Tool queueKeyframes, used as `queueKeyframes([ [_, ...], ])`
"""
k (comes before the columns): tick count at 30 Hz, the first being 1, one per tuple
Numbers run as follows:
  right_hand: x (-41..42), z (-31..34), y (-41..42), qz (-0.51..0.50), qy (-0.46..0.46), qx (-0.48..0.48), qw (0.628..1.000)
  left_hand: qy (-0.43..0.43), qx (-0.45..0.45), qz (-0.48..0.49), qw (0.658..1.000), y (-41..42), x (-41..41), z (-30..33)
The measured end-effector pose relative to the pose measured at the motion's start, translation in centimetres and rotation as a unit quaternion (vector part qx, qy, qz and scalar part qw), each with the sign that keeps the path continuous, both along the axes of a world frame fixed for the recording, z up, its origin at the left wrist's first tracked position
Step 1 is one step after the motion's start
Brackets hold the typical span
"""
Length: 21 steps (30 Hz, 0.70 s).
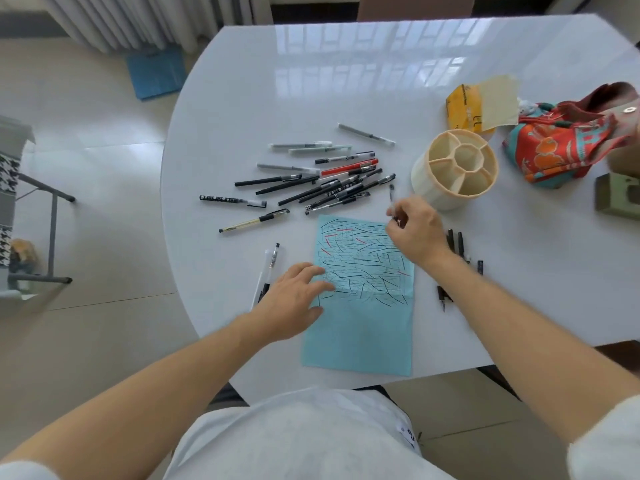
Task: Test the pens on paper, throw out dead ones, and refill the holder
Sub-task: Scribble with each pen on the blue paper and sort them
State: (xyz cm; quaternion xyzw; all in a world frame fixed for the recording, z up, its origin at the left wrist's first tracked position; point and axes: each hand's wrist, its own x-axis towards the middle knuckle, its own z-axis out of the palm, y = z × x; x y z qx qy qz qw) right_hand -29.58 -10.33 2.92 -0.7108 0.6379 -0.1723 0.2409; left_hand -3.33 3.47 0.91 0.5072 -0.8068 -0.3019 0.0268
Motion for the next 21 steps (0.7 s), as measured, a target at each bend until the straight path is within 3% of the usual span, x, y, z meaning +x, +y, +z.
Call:
queueKeyframes([
  [3, -1.0, 1.0, 4.9, -0.149, -0.178, 0.102, 0.967, 0.101, 0.01, 0.08, 0.992, -0.3, -1.4, 0.5],
  [9, -1.4, 0.7, 13.4, -0.194, -0.388, 0.224, 0.873, 0.125, 0.145, 0.063, 0.979, -0.5, -5.8, 1.8],
  [13, -1.7, 0.6, 15.7, -0.206, -0.433, 0.246, 0.842, 0.102, 0.129, 0.032, 0.986, -0.1, -7.5, 2.0],
  [17, -1.6, 0.3, 16.9, -0.216, -0.432, 0.228, 0.846, 0.093, 0.079, 0.017, 0.992, 0.3, -8.0, 1.6],
  [21, -4.9, -0.1, 15.8, -0.389, -0.448, 0.162, 0.789, 0.031, 0.011, 0.043, 0.999, 0.8, -5.6, 0.5],
])
